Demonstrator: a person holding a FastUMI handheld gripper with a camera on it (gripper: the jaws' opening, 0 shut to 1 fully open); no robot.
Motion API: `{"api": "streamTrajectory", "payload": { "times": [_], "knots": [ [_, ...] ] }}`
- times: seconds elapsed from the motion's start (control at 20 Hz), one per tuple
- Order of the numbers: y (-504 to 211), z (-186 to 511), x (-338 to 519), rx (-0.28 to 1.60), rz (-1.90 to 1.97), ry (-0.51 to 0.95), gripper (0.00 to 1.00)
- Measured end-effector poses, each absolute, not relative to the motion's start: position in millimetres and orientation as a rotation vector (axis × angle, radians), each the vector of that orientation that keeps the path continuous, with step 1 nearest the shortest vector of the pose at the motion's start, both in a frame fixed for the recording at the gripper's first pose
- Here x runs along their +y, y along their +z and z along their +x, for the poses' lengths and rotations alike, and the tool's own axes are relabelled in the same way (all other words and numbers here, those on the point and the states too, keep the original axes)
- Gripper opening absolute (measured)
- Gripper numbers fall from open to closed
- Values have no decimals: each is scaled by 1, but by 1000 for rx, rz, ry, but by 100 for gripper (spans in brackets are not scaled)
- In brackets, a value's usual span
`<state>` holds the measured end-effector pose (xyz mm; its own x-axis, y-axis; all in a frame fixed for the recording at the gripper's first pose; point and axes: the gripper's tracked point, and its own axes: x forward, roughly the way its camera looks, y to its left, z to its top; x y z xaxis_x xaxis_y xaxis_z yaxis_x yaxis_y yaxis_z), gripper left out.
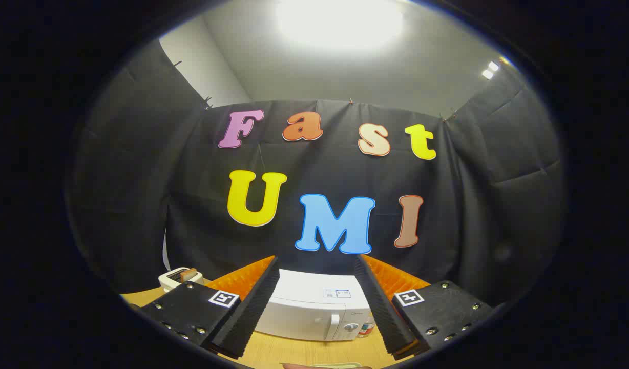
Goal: Open the microwave, put the food inside, and close the microwave door.
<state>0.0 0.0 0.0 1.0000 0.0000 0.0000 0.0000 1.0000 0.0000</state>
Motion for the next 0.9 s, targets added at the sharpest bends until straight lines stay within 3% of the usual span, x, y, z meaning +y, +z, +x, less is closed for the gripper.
{"api": "streamTrajectory", "payload": {
  "times": [0.9],
  "knots": [
    [6, 4, 6, 1, 32, 5, 95]
  ]
}}
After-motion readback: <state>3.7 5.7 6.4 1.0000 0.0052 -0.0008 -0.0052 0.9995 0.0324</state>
